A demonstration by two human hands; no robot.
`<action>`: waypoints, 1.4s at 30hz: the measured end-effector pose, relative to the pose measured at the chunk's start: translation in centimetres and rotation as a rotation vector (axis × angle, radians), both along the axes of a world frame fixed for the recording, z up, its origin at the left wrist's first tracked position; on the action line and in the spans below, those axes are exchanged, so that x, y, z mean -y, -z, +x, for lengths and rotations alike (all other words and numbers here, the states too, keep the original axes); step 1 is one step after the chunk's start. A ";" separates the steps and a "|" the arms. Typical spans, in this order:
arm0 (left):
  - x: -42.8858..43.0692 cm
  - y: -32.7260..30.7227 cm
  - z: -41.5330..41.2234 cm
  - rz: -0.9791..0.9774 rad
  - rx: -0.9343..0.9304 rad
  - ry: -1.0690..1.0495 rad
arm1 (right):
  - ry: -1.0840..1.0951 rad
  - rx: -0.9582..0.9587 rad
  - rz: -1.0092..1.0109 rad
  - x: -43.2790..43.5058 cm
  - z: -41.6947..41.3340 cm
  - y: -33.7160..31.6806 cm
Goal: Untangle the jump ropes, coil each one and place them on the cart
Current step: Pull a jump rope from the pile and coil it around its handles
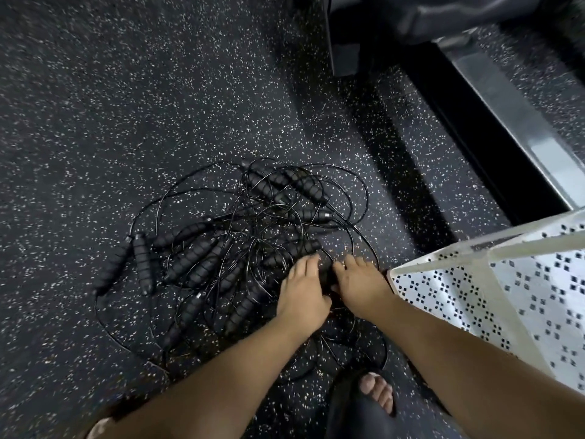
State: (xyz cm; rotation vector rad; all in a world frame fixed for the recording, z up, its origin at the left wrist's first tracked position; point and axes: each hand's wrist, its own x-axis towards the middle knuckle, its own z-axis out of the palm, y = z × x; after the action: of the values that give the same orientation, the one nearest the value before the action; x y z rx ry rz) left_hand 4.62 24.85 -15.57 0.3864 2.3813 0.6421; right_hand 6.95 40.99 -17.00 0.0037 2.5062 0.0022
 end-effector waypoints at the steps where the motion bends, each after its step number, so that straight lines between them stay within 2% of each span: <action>1: 0.4 -0.2 -0.2 -0.016 -0.011 0.006 | 0.014 -0.005 -0.024 0.3 0.3 -1.1; 5: 1.6 -0.7 -1.0 -0.038 -0.120 0.073 | 0.064 -0.027 -0.044 1.7 0.3 -5.3; 13: 4.6 -6.9 -4.3 0.088 -0.245 -0.021 | 0.070 -0.108 -0.021 4.3 -2.2 -18.3; 19: 9.5 -11.9 -8.0 -0.024 -0.268 -0.045 | 0.056 -0.174 -0.045 6.5 -4.2 -27.8; 27: 14.3 -20.5 -9.7 0.051 -0.108 -0.033 | 0.070 -0.296 -0.136 9.9 -5.1 -38.2; 32: 15.9 -26.2 -9.3 0.248 -0.007 -0.139 | 0.108 -0.438 -0.227 11.3 -5.2 -44.4; 38: 17.5 -31.2 -8.8 0.321 -0.199 -0.263 | 0.118 -0.569 -0.355 13.4 -4.8 -50.9; 42: 17.9 -33.4 -8.8 0.287 -0.115 -0.326 | 0.146 -0.639 -0.441 15.1 -3.9 -54.0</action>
State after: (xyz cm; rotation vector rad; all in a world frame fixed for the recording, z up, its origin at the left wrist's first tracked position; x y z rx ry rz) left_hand -4.19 6.94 17.86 0.1560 2.4893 1.1464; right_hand 3.07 25.88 36.96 0.0058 3.0744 -0.7128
